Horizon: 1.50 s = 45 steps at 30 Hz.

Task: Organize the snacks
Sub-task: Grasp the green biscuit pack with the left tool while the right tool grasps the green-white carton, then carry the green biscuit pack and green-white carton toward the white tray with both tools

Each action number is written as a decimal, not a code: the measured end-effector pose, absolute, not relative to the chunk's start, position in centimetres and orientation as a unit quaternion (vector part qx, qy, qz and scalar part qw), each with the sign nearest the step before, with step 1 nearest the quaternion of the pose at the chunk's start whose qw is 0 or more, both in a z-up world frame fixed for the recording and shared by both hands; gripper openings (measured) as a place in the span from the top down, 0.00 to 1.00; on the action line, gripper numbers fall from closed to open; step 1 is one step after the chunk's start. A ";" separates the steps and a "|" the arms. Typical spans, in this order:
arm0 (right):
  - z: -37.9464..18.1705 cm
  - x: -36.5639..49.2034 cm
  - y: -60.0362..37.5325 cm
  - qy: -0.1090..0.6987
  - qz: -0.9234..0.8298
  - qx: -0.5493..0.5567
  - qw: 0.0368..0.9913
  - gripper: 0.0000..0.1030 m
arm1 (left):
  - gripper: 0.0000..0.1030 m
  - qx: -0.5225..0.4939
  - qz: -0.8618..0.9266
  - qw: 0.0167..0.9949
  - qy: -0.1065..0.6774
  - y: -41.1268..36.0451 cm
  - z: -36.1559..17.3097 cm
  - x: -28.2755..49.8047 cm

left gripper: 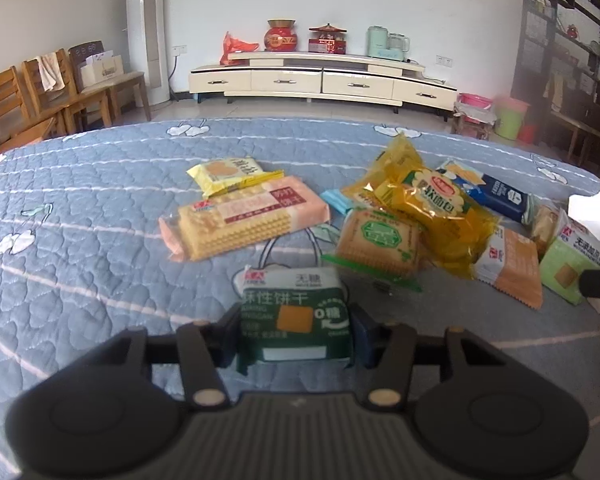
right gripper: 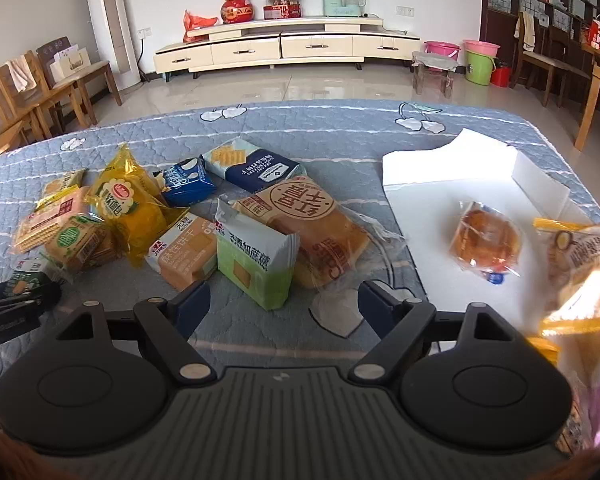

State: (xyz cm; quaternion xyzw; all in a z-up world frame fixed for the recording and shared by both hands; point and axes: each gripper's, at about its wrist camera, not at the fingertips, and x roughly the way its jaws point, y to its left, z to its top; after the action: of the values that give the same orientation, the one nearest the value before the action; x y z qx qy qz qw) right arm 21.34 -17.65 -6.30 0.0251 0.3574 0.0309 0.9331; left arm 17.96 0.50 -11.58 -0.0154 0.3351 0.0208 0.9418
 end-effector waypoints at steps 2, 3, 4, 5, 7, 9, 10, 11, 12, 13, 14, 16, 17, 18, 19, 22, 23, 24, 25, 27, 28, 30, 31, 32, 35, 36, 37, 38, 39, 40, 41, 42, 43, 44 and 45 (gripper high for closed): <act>-6.6 22.1 -17.5 0.354 0.036 0.025 0.934 0.02 | 0.50 -0.018 0.019 0.942 0.335 0.7 -11.5 17.8; -6.8 22.4 -17.4 0.353 0.039 0.026 0.934 0.01 | 0.50 -0.018 0.018 0.942 0.336 0.9 -11.4 17.6; -6.9 22.7 -17.2 0.352 0.041 0.025 0.935 0.00 | 0.50 -0.017 0.017 0.942 0.336 0.9 -11.3 17.5; -6.9 22.9 -17.0 0.349 0.048 0.022 0.936 0.01 | 0.50 -0.015 0.016 0.942 0.334 1.0 -11.3 17.3; -6.9 23.0 -16.4 0.346 0.059 0.016 0.936 0.06 | 0.50 -0.008 0.016 0.944 0.329 1.0 -11.1 16.8; -6.7 22.9 -15.7 0.343 0.069 0.006 0.937 0.26 | 0.50 -0.009 0.014 0.945 0.327 1.0 -10.9 16.5; -6.7 22.9 -15.5 0.344 0.073 0.004 0.936 0.31 | 0.50 -0.010 0.013 0.945 0.326 1.0 -10.8 16.3; -6.7 22.8 -15.4 0.344 0.075 0.004 0.936 0.43 | 0.50 -0.008 0.012 0.946 0.324 0.9 -10.6 16.2; -6.7 22.8 -15.3 0.344 0.074 0.005 0.936 0.52 | 0.50 -0.006 0.012 0.947 0.321 0.9 -10.5 16.0; -6.8 22.7 -15.3 0.344 0.073 0.004 0.936 0.52 | 0.50 -0.004 0.010 0.948 0.319 0.8 -10.3 15.9; -6.9 22.7 -15.2 0.346 0.072 0.000 0.936 0.52 | 0.50 -0.004 0.008 0.948 0.319 0.7 -10.2 15.9; -7.1 22.7 -14.9 0.348 0.071 -0.014 0.935 0.51 | 0.50 -0.005 0.005 0.948 0.317 0.5 -10.1 15.7; -7.1 22.6 -14.8 0.349 0.070 -0.020 0.934 0.51 | 0.50 -0.003 0.004 0.949 0.316 0.4 -10.0 15.7; -7.0 22.4 -14.8 0.349 0.071 -0.020 0.934 0.56 | 0.50 -0.001 0.002 0.949 0.316 0.3 -9.9 15.6; -6.8 22.1 -14.8 0.350 0.072 -0.017 0.934 0.59 | 0.50 -0.001 0.000 0.949 0.316 0.2 -9.8 15.5; -6.2 20.9 -14.9 0.347 0.077 -0.015 0.934 0.66 | 0.50 0.001 -0.004 0.950 0.312 0.1 -9.4 15.2; -6.0 20.4 -15.0 0.347 0.079 -0.014 0.934 0.67 | 0.50 0.001 -0.005 0.951 0.310 0.1 -9.3 15.1; -5.8 20.0 -15.1 0.346 0.082 -0.013 0.934 0.67 | 0.50 0.001 -0.007 0.951 0.309 0.0 -9.1 15.0; -5.6 19.6 -15.1 0.346 0.086 -0.015 0.934 0.67 | 0.50 0.002 -0.008 0.952 0.307 0.0 -9.0 14.8; -5.3 18.7 -15.2 0.340 0.088 -0.025 0.936 0.67 | 0.50 0.003 -0.010 0.952 0.305 -0.1 -8.7 14.4; -5.3 18.3 -15.2 0.342 0.089 -0.029 0.935 0.67 | 0.50 0.004 -0.011 0.953 0.304 -0.1 -8.5 14.2; -5.4 17.4 -15.2 0.339 0.085 -0.049 0.935 0.66 | 0.50 0.005 -0.013 0.953 0.301 -0.2 -8.3 13.8; -5.4 16.8 -15.1 0.335 0.089 -0.055 0.936 0.63 | 0.50 0.004 -0.014 0.954 0.300 -0.2 -8.2 13.6; -5.3 16.4 -15.1 0.333 0.095 -0.054 0.937 0.64 | 0.50 0.005 -0.014 0.954 0.299 -0.2 -8.2 13.4; -5.5 15.9 -14.6 0.339 0.104 -0.060 0.933 0.65 | 0.50 0.007 -0.017 0.953 0.301 -0.4 -8.2 13.0; -5.9 16.1 -14.5 0.348 0.101 -0.063 0.930 0.69 | 0.50 0.008 -0.018 0.953 0.302 -0.4 -8.2 12.9; -6.2 16.2 -14.3 0.352 0.096 -0.068 0.929 0.70 | 0.50 0.009 -0.019 0.953 0.303 -0.5 -8.2 12.7; -6.4 16.4 -14.2 0.359 0.098 -0.062 0.926 0.72 | 0.50 0.011 -0.020 0.953 0.303 -0.6 -8.3 12.6; -6.7 16.5 -14.1 0.361 0.100 -0.055 0.925 0.72 | 0.50 0.013 -0.021 0.953 0.303 -0.6 -8.3 12.5; -6.9 16.6 -13.9 0.363 0.100 -0.053 0.925 0.72 | 0.50 0.014 -0.021 0.952 0.304 -0.7 -8.3 12.5; -6.9 16.7 -13.7 0.362 0.100 -0.053 0.925 0.77 | 0.50 0.013 -0.021 0.952 0.305 -0.7 -8.3 12.5; -6.9 16.8 -13.6 0.362 0.100 -0.050 0.926 0.78 | 0.50 0.011 -0.023 0.952 0.306 -0.6 -8.3 12.5; -6.6 16.8 -13.5 0.361 0.100 -0.044 0.926 0.78 | 0.50 0.011 -0.024 0.952 0.305 -0.6 -8.2 12.5; -6.2 16.6 -13.5 0.355 0.101 -0.039 0.928 0.79 | 0.50 0.012 -0.024 0.953 0.302 -0.7 -8.0 12.3; -5.7 16.4 -13.5 0.350 0.101 -0.035 0.931 0.79 | 0.50 0.013 -0.025 0.954 0.299 -0.7 -7.8 12.2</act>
State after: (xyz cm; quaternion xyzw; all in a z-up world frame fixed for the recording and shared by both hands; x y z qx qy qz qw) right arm 16.39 -13.49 -5.70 -0.0353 0.3502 0.1005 0.9306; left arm 12.21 -0.71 -7.82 0.0131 0.2990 -0.0248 0.9538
